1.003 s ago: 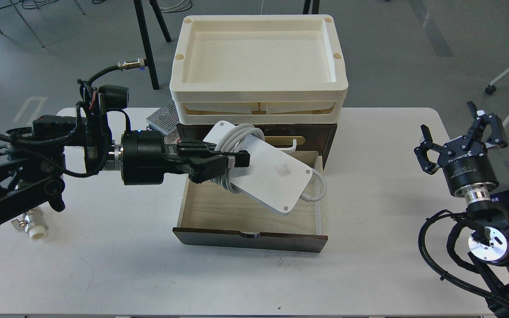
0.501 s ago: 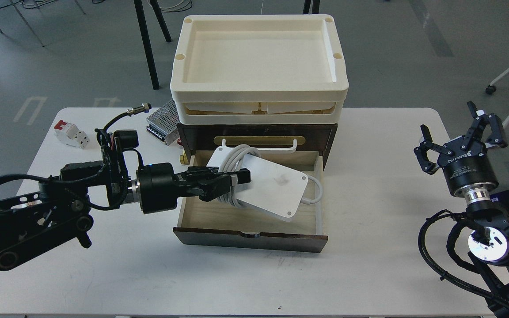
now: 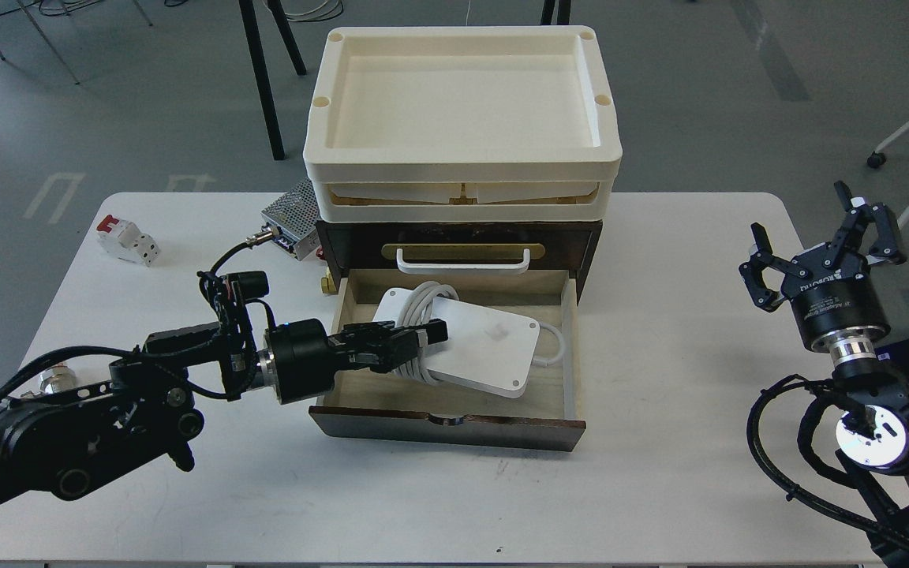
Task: Put charging cable into cabinet
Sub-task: 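Lower the held charger into the open drawer, then open the left gripper and release the charger in the drawer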
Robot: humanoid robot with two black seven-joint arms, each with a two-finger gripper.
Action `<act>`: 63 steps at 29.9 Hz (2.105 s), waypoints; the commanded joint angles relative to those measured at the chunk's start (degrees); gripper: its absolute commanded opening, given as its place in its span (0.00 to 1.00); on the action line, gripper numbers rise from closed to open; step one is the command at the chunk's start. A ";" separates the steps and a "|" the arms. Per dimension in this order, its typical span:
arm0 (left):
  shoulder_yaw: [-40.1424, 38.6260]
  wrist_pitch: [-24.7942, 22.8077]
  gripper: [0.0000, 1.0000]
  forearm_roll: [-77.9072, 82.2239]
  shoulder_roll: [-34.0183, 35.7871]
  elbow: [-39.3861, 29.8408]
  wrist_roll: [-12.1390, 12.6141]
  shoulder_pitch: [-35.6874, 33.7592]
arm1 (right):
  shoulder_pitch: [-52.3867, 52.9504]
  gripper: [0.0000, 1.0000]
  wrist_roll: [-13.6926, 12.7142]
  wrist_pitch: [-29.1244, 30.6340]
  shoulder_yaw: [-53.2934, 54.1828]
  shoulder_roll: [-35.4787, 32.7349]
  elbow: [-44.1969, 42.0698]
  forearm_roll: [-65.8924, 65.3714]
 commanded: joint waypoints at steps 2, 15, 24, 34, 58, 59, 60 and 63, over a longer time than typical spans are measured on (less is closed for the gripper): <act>0.07 0.97 0.04 -0.08 -1.74 2.50 0.00 0.27 | 0.00 1.00 -0.07 0.00 0.00 0.00 0.00 0.00; 3.41 2.73 0.05 0.18 -6.31 13.23 0.00 -0.07 | 0.00 0.99 -0.07 0.00 0.00 0.00 0.00 0.00; 4.47 2.73 0.15 3.43 -8.85 16.22 0.00 -0.51 | 0.09 0.99 0.02 0.00 0.00 0.00 0.00 0.00; 3.50 2.73 0.95 2.38 -9.91 15.43 0.00 -0.78 | 0.09 0.99 0.02 0.00 0.00 0.00 0.00 0.00; 4.29 2.82 1.00 7.73 -9.65 15.26 0.00 -2.01 | 0.09 0.99 0.02 0.00 0.09 0.00 0.00 0.00; 4.29 2.82 1.00 9.04 -9.65 15.26 0.00 -2.10 | 0.09 0.99 -0.07 0.00 0.09 0.00 0.00 0.00; 4.29 2.82 1.00 10.19 -9.65 15.26 0.00 -2.10 | 0.09 0.99 0.02 0.00 0.09 0.00 0.00 0.00; 4.29 2.82 1.00 13.01 -9.65 15.26 0.00 -2.10 | 0.09 1.00 0.02 0.00 0.09 0.00 0.00 0.00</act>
